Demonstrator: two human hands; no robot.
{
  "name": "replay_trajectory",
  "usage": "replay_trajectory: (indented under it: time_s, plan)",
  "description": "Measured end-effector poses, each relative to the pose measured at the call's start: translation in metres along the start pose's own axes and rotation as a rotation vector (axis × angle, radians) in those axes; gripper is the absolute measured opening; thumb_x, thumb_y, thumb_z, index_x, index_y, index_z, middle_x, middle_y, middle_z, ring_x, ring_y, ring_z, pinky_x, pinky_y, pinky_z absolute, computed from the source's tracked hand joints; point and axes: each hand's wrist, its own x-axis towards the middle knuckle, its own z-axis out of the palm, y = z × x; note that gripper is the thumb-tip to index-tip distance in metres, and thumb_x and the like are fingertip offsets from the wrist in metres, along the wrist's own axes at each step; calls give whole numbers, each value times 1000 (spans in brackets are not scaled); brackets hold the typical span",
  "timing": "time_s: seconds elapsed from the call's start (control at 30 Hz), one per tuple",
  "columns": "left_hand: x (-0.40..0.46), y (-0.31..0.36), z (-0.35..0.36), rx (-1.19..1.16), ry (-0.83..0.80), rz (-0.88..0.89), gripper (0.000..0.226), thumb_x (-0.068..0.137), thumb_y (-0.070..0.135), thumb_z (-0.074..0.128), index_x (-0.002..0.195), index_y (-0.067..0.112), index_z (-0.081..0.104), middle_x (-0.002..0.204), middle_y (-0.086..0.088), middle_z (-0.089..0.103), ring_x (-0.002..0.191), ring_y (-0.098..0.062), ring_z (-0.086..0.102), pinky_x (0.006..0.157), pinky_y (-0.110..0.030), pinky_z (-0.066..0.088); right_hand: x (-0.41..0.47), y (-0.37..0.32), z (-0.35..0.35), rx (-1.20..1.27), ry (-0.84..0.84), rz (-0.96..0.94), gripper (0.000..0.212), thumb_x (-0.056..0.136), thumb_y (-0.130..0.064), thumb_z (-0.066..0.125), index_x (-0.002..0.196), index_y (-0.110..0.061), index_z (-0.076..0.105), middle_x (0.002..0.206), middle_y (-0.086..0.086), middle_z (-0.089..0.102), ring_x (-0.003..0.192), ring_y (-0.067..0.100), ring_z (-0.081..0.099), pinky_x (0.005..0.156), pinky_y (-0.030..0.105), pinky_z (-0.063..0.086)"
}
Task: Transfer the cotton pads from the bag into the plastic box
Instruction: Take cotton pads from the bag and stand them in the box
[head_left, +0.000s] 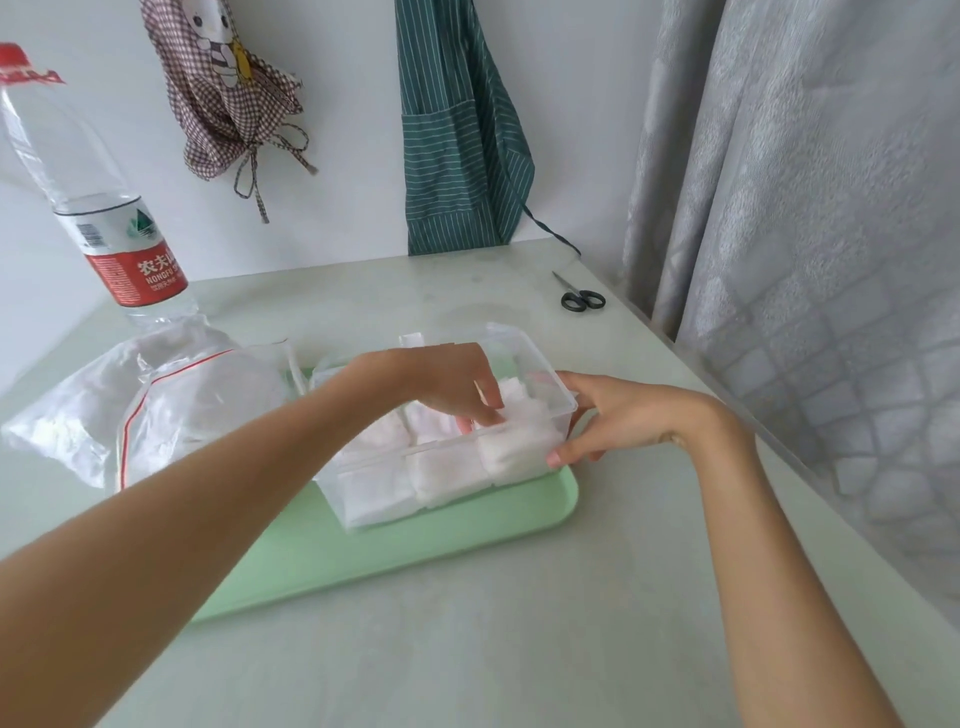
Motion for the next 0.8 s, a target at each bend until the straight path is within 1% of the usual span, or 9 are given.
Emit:
replay_trajectory:
  time_s: [0.03,0.1,0.23,0.3,0.4,0.47,0.6,0.73,0.8]
  plan:
    - [-1,3,2,80,24,22,24,86,35,64,108,27,68,96,7,72,83,-1,64,89,-27,48,1,1,0,2,-4,-2,78,76,-11,77,139,-30,36,118,15,63,83,20,65,64,18,50]
    - [-5,7,6,228,101,72,17,82,41,67,98,35,71,96,15,70,91,-8,62,77,-26,47,2,1,-1,-7,-9,-1,77,75,-11,77,138,-30,37,117,14,64,89,23,67,62,17,49]
    - [-5,12,3,383,298,233,16,77,38,73,91,36,65,84,22,59,84,-5,54,57,-19,33,2,2,-2,-11,-8,-3,71,76,-12,77,134,-29,40,114,14,65,90,20,67,61,17,48]
    - [-4,14,-4,298,260,280,24,72,38,77,91,41,63,85,23,55,82,-2,47,60,-16,33,0,2,-2,-14,-6,2,68,76,-13,77,132,-30,42,112,13,66,90,18,67,61,16,48]
    - [-3,16,-9,156,25,276,33,69,35,81,97,44,66,92,23,58,88,-3,47,72,-16,39,-2,3,-4,-15,-15,10,71,75,-13,78,132,-33,41,111,11,66,96,18,66,61,14,48]
    - [2,15,-5,160,-55,254,35,68,36,81,98,45,66,94,19,59,95,-7,50,73,-19,40,-2,3,-4,-10,-28,7,73,73,-13,80,132,-35,41,113,10,66,97,19,66,60,14,48]
    - [8,20,4,309,7,231,35,67,46,80,99,44,65,90,8,53,92,-15,53,70,-26,39,0,4,-3,-12,-33,4,72,72,-15,80,129,-35,43,113,8,67,102,20,65,61,15,47]
    - [1,24,0,418,43,294,33,68,51,77,97,42,65,76,22,47,79,-6,48,65,-24,35,-2,1,-4,-14,-34,7,68,73,-15,79,127,-34,44,112,8,67,98,19,66,59,13,46]
    - [-3,22,-6,400,54,300,37,66,53,78,99,42,66,75,27,47,76,1,46,62,-20,37,-5,-2,-4,-20,-35,13,66,75,-14,78,129,-32,44,108,8,67,82,10,68,58,13,46]
